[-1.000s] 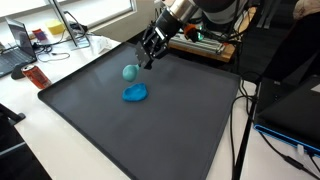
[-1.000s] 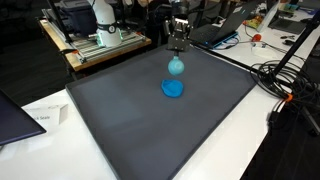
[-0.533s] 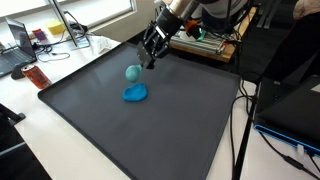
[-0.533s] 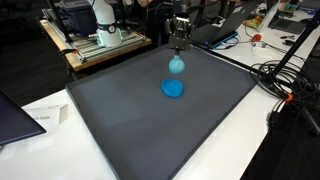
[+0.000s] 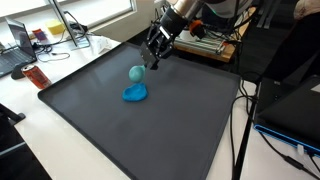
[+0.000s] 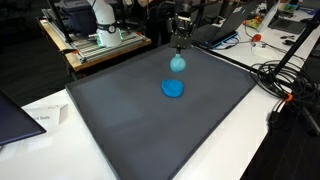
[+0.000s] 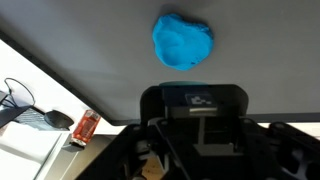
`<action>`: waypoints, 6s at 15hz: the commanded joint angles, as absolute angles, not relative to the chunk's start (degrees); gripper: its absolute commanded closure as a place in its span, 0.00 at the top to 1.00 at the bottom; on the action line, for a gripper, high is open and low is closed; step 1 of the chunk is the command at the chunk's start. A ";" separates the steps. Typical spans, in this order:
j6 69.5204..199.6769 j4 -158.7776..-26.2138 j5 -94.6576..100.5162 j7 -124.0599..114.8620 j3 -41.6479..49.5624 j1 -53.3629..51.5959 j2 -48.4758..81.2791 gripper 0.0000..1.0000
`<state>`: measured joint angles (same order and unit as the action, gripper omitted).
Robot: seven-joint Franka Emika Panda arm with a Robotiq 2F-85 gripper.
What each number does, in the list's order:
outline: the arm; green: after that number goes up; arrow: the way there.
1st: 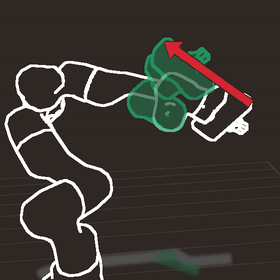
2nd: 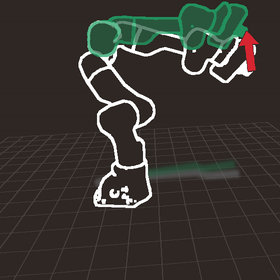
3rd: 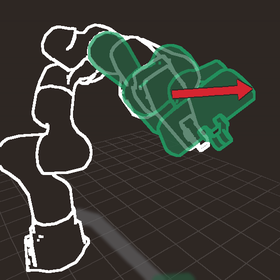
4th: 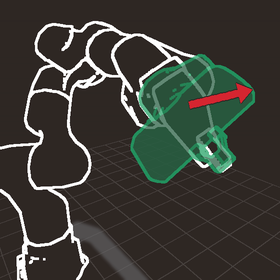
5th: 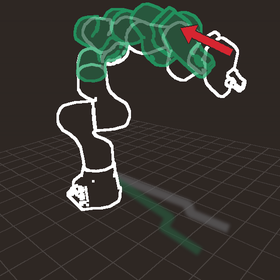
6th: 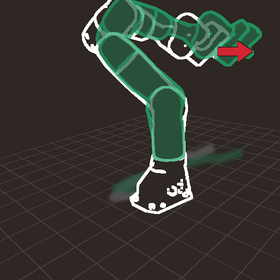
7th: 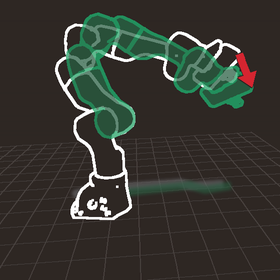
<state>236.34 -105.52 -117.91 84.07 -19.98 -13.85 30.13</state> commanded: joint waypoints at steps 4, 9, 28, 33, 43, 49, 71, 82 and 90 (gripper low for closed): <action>243.00 -100.82 -117.54 84.35 -19.95 -17.33 34.20 0.22; 245.73 -98.09 -116.50 82.56 -17.12 -21.33 37.25 0.22; 242.15 -92.78 -131.17 99.72 -19.83 -10.90 31.83 0.22; 242.96 -87.81 -137.74 110.39 -22.48 -2.68 32.45 0.22; 243.61 -82.56 -143.80 124.71 -33.06 12.68 37.87 0.22; 243.87 -79.61 -143.98 128.58 -40.32 20.82 42.53 0.22; 243.76 -69.72 -144.03 133.11 -50.43 31.47 52.01 0.22; 243.79 -67.34 -144.06 138.18 -57.99 39.22 58.00 0.22; 241.17 -68.12 -144.07 135.41 -58.19 39.71 58.50 0.47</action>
<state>241.44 -68.04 -143.58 135.25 -58.71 39.91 58.77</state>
